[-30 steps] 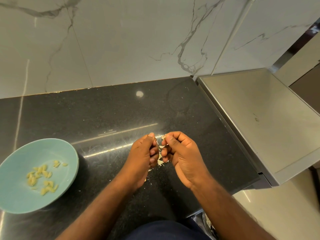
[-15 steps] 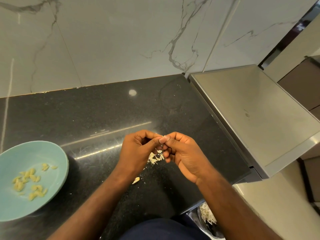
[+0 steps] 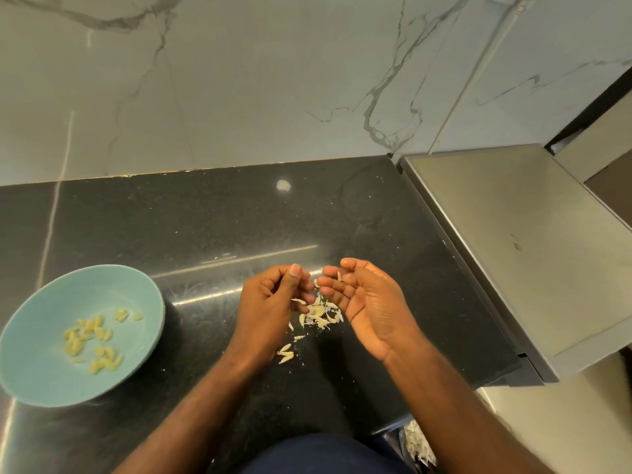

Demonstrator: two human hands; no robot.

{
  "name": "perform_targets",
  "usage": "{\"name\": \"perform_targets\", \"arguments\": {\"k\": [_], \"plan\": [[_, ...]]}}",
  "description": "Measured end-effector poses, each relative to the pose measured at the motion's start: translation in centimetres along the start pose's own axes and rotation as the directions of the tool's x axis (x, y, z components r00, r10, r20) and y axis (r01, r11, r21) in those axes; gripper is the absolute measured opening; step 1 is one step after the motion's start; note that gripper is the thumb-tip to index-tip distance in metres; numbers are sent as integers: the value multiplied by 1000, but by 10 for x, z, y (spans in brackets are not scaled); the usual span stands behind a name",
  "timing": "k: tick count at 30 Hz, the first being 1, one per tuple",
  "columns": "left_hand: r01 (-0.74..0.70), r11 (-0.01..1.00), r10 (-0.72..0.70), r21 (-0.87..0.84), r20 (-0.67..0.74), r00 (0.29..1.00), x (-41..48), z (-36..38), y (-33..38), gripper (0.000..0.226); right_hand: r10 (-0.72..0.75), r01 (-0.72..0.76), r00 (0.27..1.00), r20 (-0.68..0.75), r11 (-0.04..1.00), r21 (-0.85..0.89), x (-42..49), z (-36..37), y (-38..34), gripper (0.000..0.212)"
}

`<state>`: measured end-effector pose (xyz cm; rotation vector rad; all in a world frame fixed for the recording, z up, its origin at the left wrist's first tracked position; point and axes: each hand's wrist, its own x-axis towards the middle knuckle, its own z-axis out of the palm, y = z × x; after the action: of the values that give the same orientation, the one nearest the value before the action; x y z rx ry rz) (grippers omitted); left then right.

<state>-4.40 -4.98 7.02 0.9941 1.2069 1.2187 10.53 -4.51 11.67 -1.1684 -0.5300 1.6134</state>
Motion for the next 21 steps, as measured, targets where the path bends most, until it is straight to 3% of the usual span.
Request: {"name": "perform_targets", "arguments": {"k": [7, 11, 14, 17, 21], "plan": [[156, 971, -96, 182, -302, 948, -11, -56, -42, 37, 148, -115, 956, 254, 984, -138, 13, 83, 38, 15], [122, 950, -6, 286, -375, 927, -26, -79, -52, 23, 242, -88, 862, 445, 937, -338, 7, 147, 72, 14], [96, 922, 49, 375, -359, 932, -31, -82, -60, 16, 162, 0, 893, 420, 933, -359, 14, 162, 80, 12], [76, 881, 98, 468, -337, 937, -32, -79, -65, 12, 136, -39, 931, 340, 959, -279, 22, 148, 72, 15], [49, 876, 120, 479, -315, 941, -31, -78, -63, 12, 20, 80, 970, 242, 914, -399, 27, 92, 67, 20]]}}
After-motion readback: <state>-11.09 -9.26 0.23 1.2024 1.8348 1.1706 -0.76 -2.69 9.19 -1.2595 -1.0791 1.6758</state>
